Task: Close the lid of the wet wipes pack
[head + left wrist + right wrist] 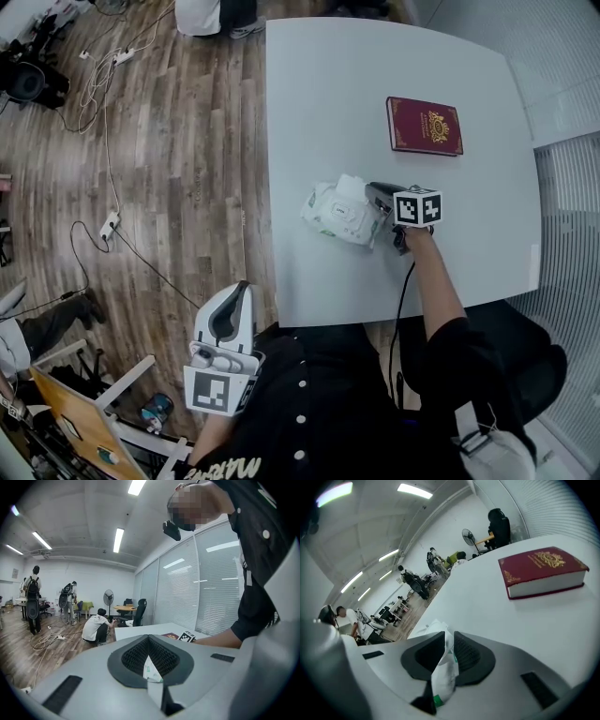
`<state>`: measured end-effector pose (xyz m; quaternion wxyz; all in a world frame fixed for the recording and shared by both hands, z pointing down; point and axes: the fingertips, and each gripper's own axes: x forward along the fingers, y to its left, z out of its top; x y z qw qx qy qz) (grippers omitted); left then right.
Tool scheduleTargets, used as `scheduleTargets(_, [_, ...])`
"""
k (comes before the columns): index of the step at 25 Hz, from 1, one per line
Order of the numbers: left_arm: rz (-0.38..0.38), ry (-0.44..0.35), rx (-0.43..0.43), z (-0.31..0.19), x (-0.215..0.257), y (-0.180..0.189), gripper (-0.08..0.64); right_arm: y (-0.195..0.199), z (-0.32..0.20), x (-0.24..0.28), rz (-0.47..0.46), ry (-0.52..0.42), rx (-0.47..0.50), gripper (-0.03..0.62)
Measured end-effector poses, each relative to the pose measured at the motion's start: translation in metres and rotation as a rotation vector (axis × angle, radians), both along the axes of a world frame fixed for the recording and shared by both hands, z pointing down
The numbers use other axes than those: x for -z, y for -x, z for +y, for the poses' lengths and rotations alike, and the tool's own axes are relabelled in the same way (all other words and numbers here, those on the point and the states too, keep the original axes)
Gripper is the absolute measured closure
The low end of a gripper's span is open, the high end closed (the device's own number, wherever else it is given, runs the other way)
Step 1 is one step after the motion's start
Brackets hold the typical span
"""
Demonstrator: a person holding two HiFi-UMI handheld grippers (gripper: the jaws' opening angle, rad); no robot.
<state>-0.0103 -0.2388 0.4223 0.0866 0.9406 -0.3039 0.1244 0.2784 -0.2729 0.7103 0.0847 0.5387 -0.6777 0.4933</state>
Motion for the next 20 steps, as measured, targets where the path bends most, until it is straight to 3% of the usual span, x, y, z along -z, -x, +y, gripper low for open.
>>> scheduleTargets(3, [0.015, -0.016, -0.011, 0.001, 0.006, -0.002, 0.557, 0.001, 0.002, 0.012, 0.085, -0.056, 0.028, 0.523])
scheduleTargets(9, [0.026, -0.042, -0.027, 0.006, 0.017, 0.001, 0.557, 0.014, 0.006, 0.037, 0.159, -0.159, 0.048, 0.538])
scheduleTargets(20, [0.064, -0.060, -0.046, 0.019, 0.025, 0.002, 0.557, 0.047, 0.030, 0.048, 0.283, -0.244, 0.153, 0.535])
